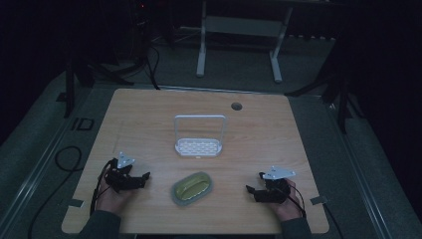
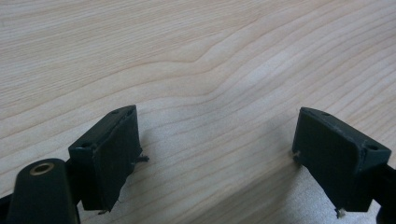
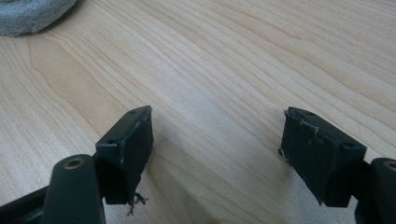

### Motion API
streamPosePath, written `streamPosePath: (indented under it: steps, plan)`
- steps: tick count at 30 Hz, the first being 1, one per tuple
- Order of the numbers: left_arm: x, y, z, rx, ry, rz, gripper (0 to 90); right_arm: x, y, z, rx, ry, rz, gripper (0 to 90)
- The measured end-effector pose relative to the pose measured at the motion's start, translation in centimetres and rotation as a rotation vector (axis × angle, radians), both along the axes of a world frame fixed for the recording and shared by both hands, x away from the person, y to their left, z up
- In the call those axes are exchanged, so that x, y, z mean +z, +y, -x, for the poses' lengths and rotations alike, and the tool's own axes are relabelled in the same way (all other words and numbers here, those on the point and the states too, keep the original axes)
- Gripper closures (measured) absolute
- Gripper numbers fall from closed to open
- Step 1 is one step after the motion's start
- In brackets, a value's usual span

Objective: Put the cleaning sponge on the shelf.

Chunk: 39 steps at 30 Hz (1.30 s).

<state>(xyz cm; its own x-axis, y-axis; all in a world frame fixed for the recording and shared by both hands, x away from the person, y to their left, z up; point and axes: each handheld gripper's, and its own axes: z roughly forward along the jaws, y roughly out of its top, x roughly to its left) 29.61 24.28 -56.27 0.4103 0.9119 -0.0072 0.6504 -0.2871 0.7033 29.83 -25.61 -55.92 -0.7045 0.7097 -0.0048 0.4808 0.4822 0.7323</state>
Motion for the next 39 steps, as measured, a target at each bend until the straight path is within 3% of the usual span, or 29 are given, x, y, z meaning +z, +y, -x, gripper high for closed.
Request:
streamPosePath:
  steps: [4, 6, 8, 17, 30, 39]
  plan:
    - [0.1, 0.0, -0.1, 0.0, 0.009, -0.005, 16.0, 0.0, 0.0, 0.0, 0.0, 0.0, 0.0, 24.7]
    - [0.5, -0.1, -0.1, 0.001, 0.009, -0.026, 27.3, 0.0, 0.0, 0.0, 0.0, 0.0, 0.0, 24.7]
    - [0.8, -0.2, 0.0, 0.018, 0.004, -0.056, 33.0, 0.0, 0.0, 0.0, 0.0, 0.0, 0.0, 24.7]
    - [1.6, -0.4, 0.1, -0.017, 0.036, -0.014, 41.2, 0.0, 0.0, 0.0, 0.0, 0.0, 0.0, 24.7]
    - [3.6, -1.4, 0.9, -0.074, 0.054, 0.019, 43.7, 0.0, 0.0, 0.0, -0.001, 0.0, 0.001, 24.7]
    - [5.2, -2.7, 1.4, -0.118, 0.032, -0.005, 43.9, 0.0, 0.0, 0.0, -0.002, 0.0, 0.001, 24.7]
